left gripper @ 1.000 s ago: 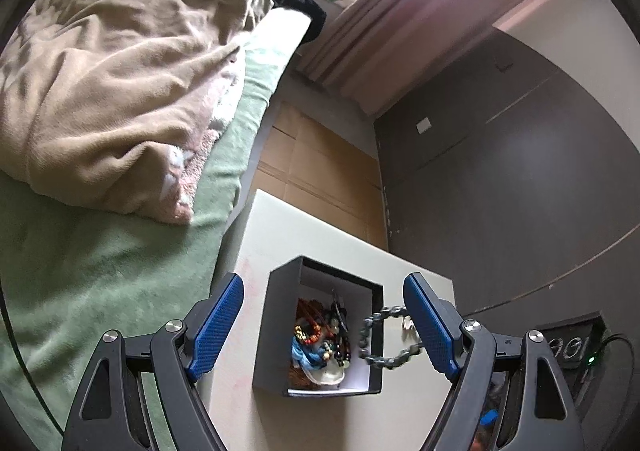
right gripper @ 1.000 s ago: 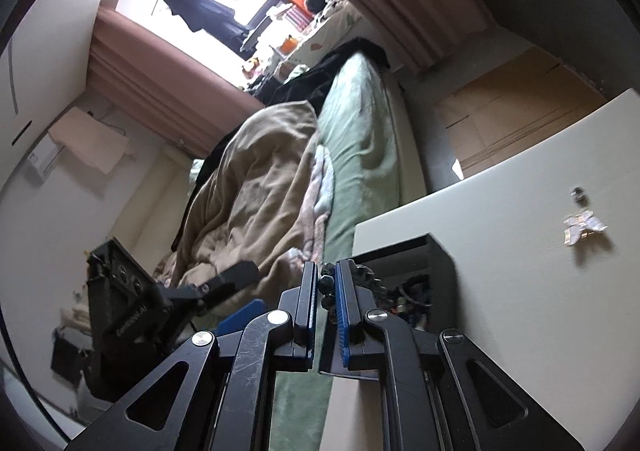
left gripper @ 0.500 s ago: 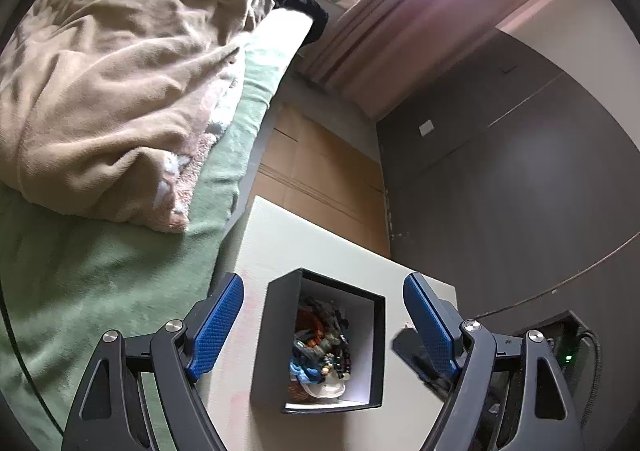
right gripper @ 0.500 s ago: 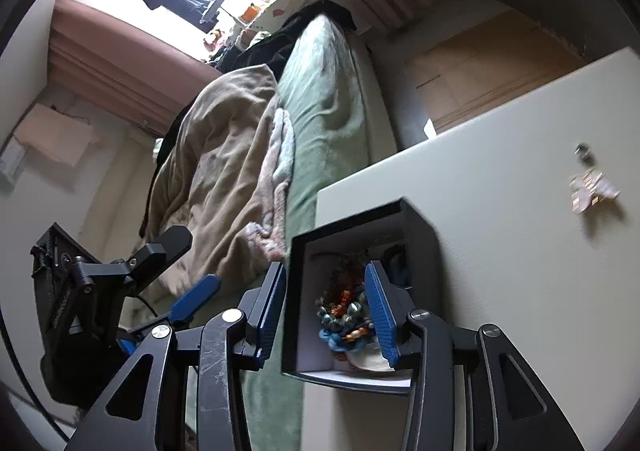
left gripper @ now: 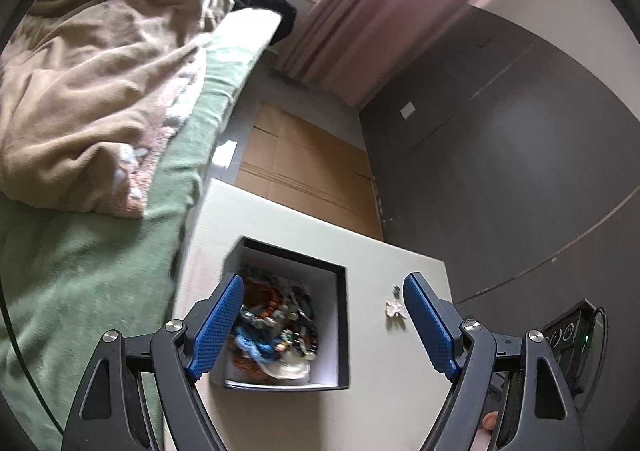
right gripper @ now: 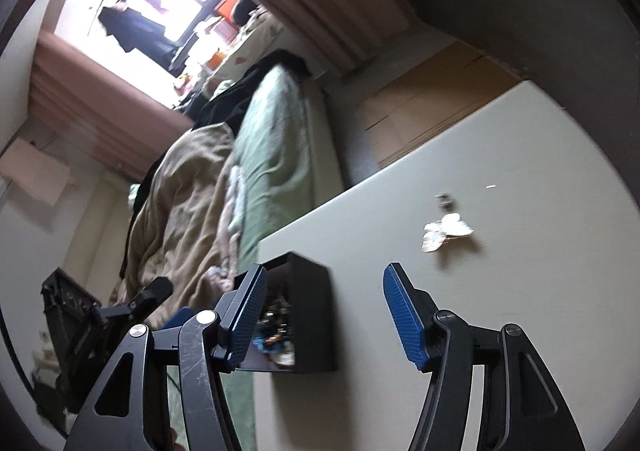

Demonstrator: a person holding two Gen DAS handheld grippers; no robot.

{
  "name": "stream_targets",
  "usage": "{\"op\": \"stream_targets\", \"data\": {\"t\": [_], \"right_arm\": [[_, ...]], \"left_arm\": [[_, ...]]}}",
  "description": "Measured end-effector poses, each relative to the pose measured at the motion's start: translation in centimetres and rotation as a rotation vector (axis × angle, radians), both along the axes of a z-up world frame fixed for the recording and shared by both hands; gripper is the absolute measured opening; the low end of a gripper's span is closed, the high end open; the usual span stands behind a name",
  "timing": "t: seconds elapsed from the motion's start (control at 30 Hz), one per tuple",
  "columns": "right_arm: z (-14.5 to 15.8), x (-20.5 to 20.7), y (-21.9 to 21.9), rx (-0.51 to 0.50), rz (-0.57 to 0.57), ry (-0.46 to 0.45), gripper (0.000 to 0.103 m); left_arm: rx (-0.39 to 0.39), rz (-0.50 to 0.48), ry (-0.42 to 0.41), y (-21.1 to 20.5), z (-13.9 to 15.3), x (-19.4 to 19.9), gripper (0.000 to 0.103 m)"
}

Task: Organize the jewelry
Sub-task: 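Move the left gripper to the white butterfly pendant and close on it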

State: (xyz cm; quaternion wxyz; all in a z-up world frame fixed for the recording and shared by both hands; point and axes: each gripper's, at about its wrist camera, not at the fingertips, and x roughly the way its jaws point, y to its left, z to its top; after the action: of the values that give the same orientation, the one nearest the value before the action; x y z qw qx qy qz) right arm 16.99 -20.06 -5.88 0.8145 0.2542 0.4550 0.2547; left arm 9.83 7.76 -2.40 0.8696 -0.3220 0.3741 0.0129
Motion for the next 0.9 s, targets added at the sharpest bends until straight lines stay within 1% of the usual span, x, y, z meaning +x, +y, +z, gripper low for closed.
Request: {"op": "stream_targets", "data": {"t": [0.17, 0.33, 0.37, 0.43, 0.5, 0.6, 0.73, 0.9], "right_arm": [[-0.2, 0.3, -2.6, -0.032, -0.05, 0.011, 0.061], [0.1, 0.7, -5.0, -0.077, -0.09, 0.032, 0.061], [0.1, 0.9, -5.5, -0.087, -0.102, 0.046, 0.061], [-0.2, 1.3, -6.7, -0.073, -0.108, 0.085, 0.061], [-0.8, 1.6, -8.1, -0.071, -0.116, 0.128, 0.061], [-1.1, 1.6, -9.4, -0.095, -0.12, 0.145, 0.061], [-1.4, 1.9, -11.3, -0.092, -0.114, 0.159, 0.061], [-2.0, 2.2, -14.0, -0.082, -0.145, 0.184, 0.061]], "left_arm": [[0.035, -0.048, 0.001, -2.8, 0.1, 0.6, 0.082], [0.084, -0.118, 0.035, -6.4, -0.3, 1.8, 0.082], [0.098, -0.13, 0.043, -7.2, -0.4, 2.2, 0.082], [0.123, -0.153, 0.067, -8.9, -0.7, 3.0, 0.082], [0.134, -0.168, 0.095, -10.3, -1.2, 3.9, 0.082], [0.148, -0.171, 0.127, -11.9, -1.8, 5.0, 0.082], [0.172, -0.18, 0.167, -14.1, -2.9, 6.6, 0.082], [0.221, -0.174, 0.208, -16.1, -4.0, 8.4, 0.082]]}}
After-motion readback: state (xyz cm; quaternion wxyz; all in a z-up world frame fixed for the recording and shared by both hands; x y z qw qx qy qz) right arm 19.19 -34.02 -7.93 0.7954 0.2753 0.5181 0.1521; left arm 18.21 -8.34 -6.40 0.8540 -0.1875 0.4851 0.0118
